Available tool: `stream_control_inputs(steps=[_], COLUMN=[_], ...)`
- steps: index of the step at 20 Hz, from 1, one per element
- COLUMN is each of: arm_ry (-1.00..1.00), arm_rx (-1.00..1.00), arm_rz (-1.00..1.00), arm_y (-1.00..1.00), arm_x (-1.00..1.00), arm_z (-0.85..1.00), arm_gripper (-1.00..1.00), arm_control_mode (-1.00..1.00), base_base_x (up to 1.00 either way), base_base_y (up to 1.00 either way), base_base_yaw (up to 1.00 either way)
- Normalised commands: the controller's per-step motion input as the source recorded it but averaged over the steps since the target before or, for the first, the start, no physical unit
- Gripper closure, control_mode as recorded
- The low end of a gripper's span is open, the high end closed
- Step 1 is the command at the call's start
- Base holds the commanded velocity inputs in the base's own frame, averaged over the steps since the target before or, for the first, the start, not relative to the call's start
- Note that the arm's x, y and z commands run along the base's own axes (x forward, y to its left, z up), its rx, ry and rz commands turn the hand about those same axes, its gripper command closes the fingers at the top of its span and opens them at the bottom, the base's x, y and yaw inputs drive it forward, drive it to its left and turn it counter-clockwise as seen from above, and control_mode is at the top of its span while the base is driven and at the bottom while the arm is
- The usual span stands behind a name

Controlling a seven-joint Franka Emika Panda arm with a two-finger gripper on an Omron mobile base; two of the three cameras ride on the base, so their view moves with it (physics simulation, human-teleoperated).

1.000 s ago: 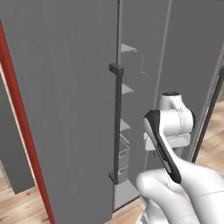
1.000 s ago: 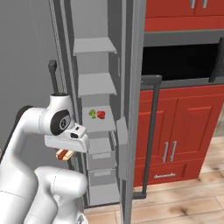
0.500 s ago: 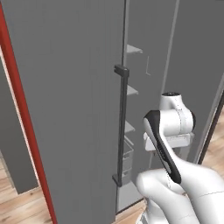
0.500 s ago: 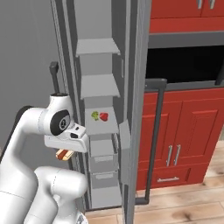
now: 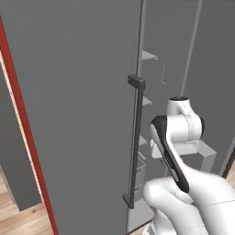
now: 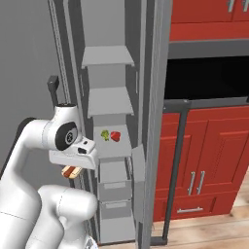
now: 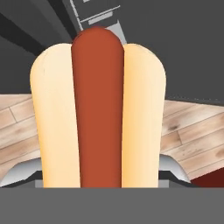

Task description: Store the hot dog in the freezer for long-term storage. Close the freezer door after placing the cooked food.

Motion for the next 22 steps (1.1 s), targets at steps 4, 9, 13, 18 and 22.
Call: stream_control_inputs(steps=[4,9,13,18,22], arm_ry=[0.0,0.0,0.0,0.0,0.0], arm_rx=[0.0,0.0,0.0,0.0,0.0], arm_rz=[0.0,0.0,0.0,0.0,0.0], arm_y=[0.0,0.0,0.0,0.0,0.0], arm_x=[0.0,0.0,0.0,0.0,0.0], arm_z=[0.0,0.0,0.0,0.0,0.0], arm_gripper=[1.0,1.0,1.0,1.0,1.0], arm_control_mode=[1.0,1.0,1.0,1.0,1.0], base_base_x=[0.45,0.45,0.37,0.35,0.16], base_base_y=[-0.22,-0.2,-0.12,-0.23,-0.35], base_base_yaw=[0.04,0.06,0.04,0.06,0.08])
